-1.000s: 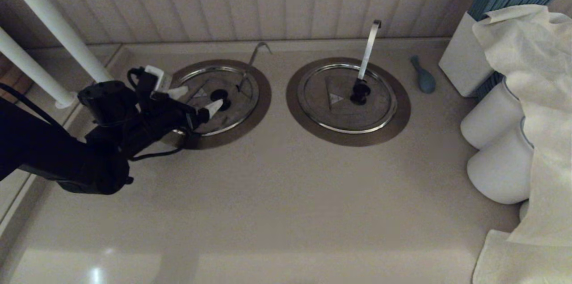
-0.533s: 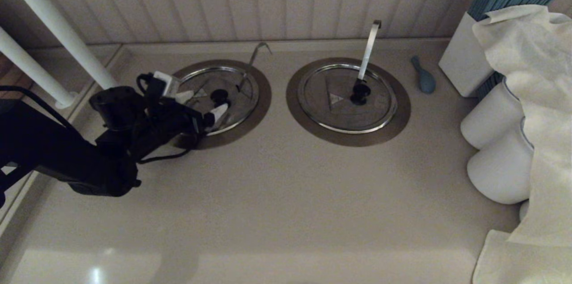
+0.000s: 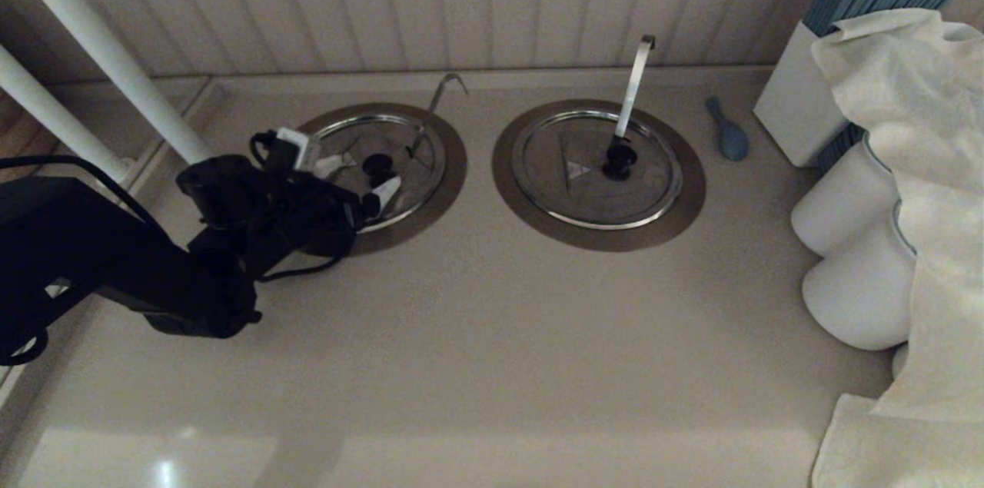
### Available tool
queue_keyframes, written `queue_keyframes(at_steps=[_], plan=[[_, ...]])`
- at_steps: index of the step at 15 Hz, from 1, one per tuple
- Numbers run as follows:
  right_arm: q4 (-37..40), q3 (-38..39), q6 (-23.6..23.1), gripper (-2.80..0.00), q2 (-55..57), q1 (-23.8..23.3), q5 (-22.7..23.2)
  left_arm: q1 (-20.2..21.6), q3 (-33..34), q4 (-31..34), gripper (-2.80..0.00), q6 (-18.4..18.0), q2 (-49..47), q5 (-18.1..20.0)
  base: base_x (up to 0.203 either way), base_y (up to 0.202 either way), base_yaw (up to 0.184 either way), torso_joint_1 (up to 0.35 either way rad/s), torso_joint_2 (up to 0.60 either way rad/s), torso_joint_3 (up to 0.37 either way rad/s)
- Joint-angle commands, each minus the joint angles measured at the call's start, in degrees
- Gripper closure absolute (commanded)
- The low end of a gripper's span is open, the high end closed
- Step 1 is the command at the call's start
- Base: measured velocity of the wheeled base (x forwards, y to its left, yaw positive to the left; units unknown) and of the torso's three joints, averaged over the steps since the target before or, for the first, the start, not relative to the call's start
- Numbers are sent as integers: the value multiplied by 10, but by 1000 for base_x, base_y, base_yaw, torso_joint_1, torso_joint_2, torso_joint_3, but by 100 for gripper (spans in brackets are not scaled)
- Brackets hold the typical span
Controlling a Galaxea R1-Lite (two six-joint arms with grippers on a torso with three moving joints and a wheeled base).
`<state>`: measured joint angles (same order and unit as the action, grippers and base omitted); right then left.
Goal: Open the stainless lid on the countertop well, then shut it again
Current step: Open the lid
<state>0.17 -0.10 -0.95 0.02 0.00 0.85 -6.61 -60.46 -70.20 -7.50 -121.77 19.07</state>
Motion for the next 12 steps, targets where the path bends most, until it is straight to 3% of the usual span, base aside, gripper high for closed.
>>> queue_keyframes(at_steps=[1, 12], plan=[[0, 0, 0, 0, 0, 0, 0, 0, -11, -19, -280, -1, -20, -9, 0, 0, 0, 0, 0, 0], [0, 0, 0, 0, 0, 0, 0, 23, -27, -21, -280, 8, 3, -11, 0, 0, 0, 0, 0, 0]])
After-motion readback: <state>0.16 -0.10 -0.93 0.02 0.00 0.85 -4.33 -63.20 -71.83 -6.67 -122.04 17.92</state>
